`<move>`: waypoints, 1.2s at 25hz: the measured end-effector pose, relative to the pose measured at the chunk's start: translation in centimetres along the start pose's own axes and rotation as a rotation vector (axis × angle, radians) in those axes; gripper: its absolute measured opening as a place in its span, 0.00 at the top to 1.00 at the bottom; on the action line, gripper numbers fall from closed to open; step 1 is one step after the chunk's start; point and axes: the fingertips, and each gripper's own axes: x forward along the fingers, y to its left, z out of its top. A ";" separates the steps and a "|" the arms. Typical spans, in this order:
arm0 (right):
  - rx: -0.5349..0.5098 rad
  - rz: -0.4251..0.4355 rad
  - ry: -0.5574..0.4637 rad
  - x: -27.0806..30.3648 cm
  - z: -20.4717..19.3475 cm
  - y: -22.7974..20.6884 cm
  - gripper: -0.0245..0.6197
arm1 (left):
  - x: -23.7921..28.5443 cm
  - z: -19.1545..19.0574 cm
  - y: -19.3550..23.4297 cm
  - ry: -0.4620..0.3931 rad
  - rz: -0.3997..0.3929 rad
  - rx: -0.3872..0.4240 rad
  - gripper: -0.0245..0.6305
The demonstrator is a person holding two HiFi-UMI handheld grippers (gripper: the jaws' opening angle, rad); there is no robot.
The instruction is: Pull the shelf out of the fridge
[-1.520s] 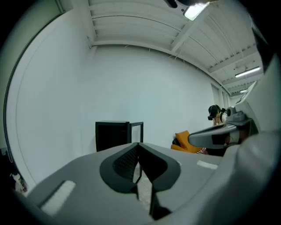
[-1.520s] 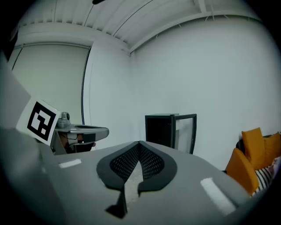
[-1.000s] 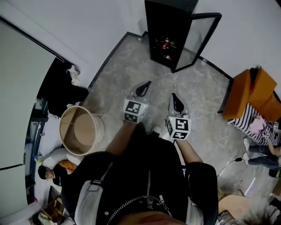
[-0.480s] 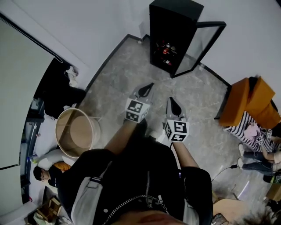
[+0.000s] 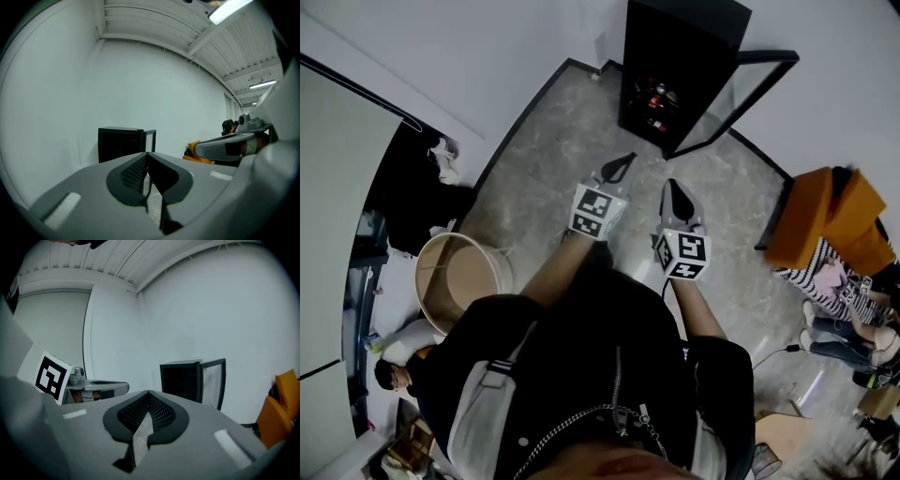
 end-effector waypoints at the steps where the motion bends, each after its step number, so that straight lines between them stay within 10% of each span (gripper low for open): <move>1: 0.001 -0.006 0.000 0.8 0.3 0.0 0.96 | 0.4 0.1 0.8 0.000 -0.004 -0.002 0.95; 30: 0.022 -0.107 0.024 11.9 1.8 -1.4 0.96 | 7.1 -1.4 9.3 0.054 -0.098 -0.031 0.95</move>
